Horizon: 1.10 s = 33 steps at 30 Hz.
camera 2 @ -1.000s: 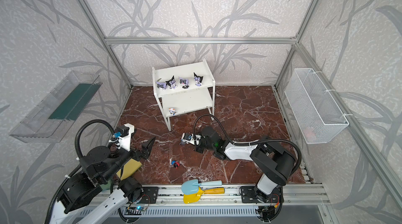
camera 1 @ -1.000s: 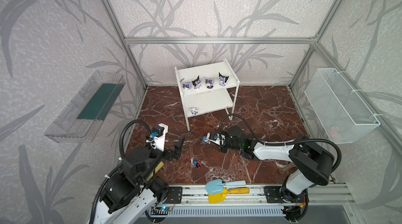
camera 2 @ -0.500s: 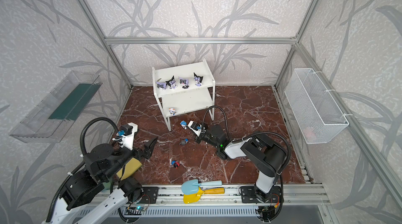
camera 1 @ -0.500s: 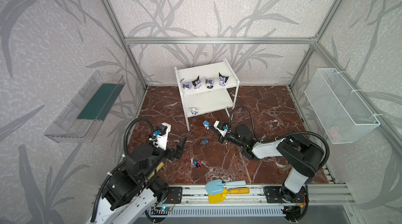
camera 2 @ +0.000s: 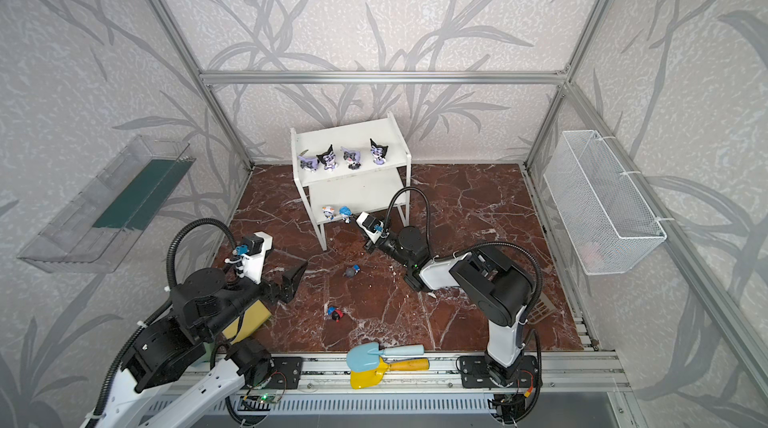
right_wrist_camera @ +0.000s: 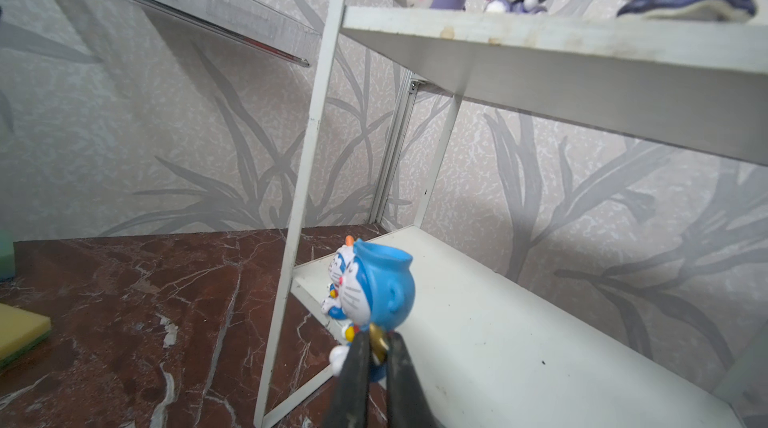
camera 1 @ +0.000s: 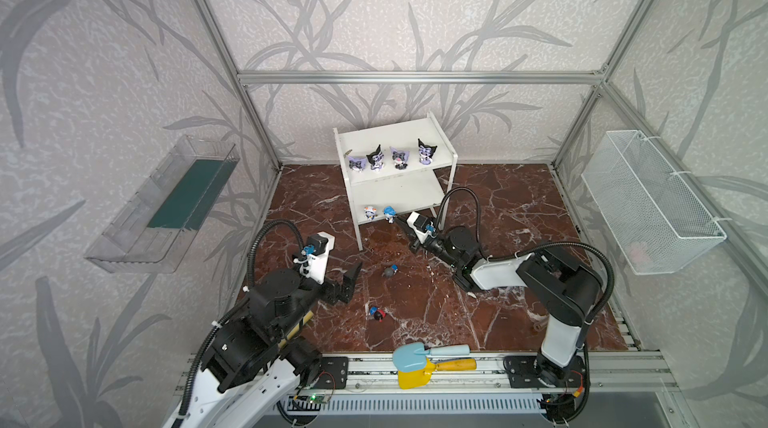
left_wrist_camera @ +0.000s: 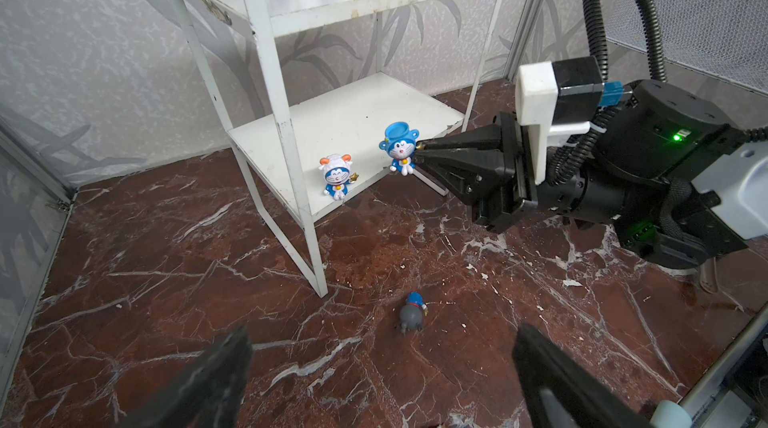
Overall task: Place and organize the plastic toys onto the shelf
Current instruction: 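Lift the blue figure and carry it to the lower shelf tier with the right gripper, then lower the blue figure beside the white figure and open the right gripper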
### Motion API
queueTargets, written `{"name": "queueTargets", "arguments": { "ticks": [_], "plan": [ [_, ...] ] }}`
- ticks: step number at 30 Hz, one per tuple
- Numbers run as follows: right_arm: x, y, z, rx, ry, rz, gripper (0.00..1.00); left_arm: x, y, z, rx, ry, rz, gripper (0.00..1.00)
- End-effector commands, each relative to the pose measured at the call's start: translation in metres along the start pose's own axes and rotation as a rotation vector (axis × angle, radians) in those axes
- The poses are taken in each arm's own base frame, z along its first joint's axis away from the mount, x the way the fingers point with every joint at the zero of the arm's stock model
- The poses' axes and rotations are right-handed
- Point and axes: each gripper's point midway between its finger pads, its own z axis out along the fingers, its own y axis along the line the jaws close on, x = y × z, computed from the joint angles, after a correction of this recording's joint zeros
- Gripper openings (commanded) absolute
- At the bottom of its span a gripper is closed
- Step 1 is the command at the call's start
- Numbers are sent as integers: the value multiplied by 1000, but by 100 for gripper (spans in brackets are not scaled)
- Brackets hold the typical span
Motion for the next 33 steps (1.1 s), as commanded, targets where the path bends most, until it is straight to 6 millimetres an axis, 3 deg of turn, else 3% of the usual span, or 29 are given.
{"name": "queueTargets", "arguments": {
  "ticks": [1, 14, 33],
  "plan": [
    [-12, -15, 9, 47, -62, -14, 11, -1, -2, 2, 12, -10, 0, 99],
    [12, -26, 20, 82, -24, -29, 12, -1, 0, 2, 3, -11, -1, 99],
    [30, -32, 29, 123, -2, -20, 13, -1, 0, 1, 3, -15, -2, 99]
  ]
}}
